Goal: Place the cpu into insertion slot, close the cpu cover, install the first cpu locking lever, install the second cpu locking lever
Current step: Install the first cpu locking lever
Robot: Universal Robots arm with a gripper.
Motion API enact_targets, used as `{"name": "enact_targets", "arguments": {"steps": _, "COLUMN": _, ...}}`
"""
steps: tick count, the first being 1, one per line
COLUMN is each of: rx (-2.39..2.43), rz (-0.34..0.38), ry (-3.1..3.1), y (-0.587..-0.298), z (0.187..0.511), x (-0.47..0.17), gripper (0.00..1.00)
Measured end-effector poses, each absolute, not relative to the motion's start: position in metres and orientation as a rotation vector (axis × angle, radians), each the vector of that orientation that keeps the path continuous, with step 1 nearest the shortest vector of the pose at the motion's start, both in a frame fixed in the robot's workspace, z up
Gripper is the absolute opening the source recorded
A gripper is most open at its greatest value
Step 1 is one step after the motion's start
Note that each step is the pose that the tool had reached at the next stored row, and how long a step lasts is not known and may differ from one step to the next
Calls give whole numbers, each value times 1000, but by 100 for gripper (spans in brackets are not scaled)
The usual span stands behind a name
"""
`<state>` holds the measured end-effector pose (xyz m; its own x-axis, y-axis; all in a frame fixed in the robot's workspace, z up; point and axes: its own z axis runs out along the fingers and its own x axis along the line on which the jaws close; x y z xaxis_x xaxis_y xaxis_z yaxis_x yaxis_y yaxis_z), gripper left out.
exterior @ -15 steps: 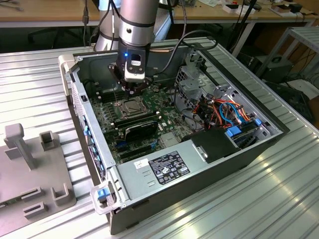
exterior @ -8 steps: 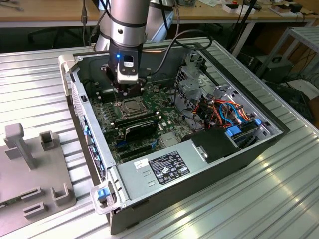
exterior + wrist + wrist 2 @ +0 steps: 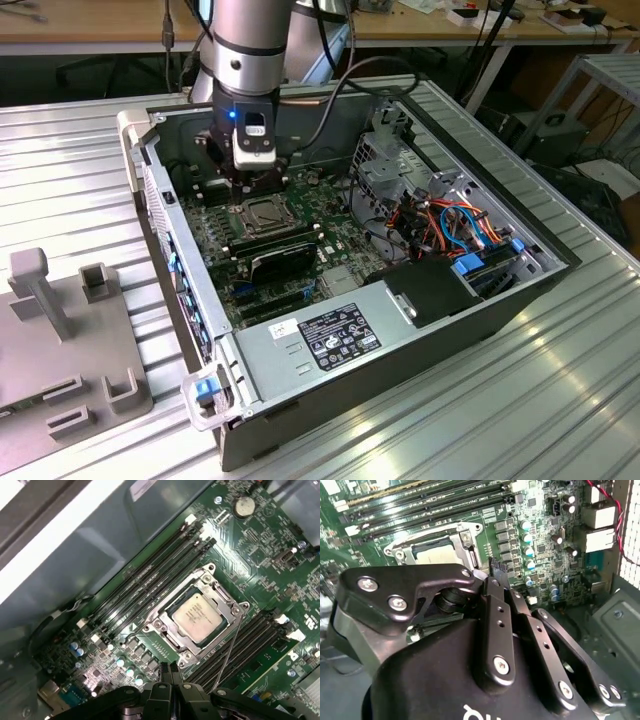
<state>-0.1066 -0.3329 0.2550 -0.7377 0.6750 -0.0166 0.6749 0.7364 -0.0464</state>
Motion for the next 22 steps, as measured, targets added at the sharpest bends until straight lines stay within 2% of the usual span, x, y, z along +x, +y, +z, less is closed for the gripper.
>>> {"name": "enact_targets", "arguments": {"steps": 15, "rx": -655, "rz": 49, "ry": -3082, "y": -333, "z": 252, "x": -108, "gripper": 11}}
{"name": "enact_targets", "arguments": {"steps": 22, "rx": -584, "rz": -2, "ry": -3104, "y": -333, "z": 251, "x": -112, "gripper": 11}}
